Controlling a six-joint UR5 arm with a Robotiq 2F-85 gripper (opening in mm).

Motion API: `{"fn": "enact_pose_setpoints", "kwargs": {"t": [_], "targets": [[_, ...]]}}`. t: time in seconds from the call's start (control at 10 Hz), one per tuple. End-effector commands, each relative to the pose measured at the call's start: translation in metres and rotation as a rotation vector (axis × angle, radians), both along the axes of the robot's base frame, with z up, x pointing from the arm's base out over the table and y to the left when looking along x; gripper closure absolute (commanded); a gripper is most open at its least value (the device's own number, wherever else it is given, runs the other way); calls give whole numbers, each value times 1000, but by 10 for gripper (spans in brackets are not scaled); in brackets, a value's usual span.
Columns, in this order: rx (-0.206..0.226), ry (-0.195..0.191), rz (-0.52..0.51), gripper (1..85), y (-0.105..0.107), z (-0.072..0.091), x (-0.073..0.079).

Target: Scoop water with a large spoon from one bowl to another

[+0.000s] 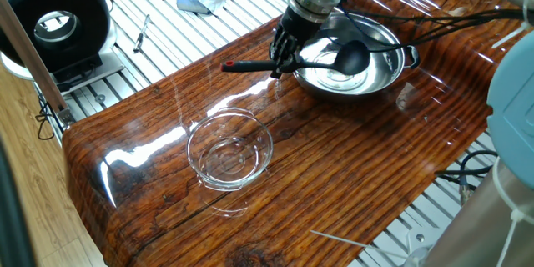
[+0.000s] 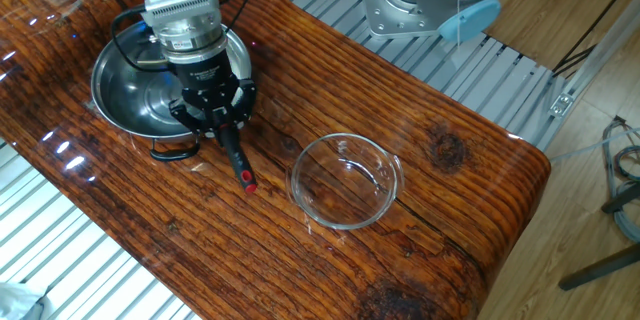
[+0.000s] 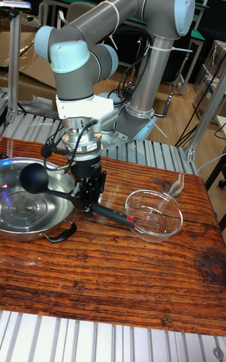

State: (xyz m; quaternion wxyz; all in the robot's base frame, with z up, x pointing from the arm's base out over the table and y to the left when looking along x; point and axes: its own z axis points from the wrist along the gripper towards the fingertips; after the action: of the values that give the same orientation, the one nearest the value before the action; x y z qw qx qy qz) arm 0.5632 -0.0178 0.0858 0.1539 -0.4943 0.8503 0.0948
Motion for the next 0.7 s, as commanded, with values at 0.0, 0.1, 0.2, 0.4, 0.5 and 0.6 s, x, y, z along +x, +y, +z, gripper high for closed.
{"fn": "enact_pose_setpoints", "kwargs": {"t": [0.0, 0.1, 0.2, 0.4, 0.5, 0.6], "targets": [[-47, -52, 35, 847, -12, -2, 7], [-47, -56, 40, 847, -13, -3, 7], [-45, -59, 42, 847, -13, -4, 6], [-56, -56, 46, 847, -17, -8, 2], [-56, -58, 49, 847, -18, -9, 1], [-60, -59, 53, 847, -19, -10, 0]]}}
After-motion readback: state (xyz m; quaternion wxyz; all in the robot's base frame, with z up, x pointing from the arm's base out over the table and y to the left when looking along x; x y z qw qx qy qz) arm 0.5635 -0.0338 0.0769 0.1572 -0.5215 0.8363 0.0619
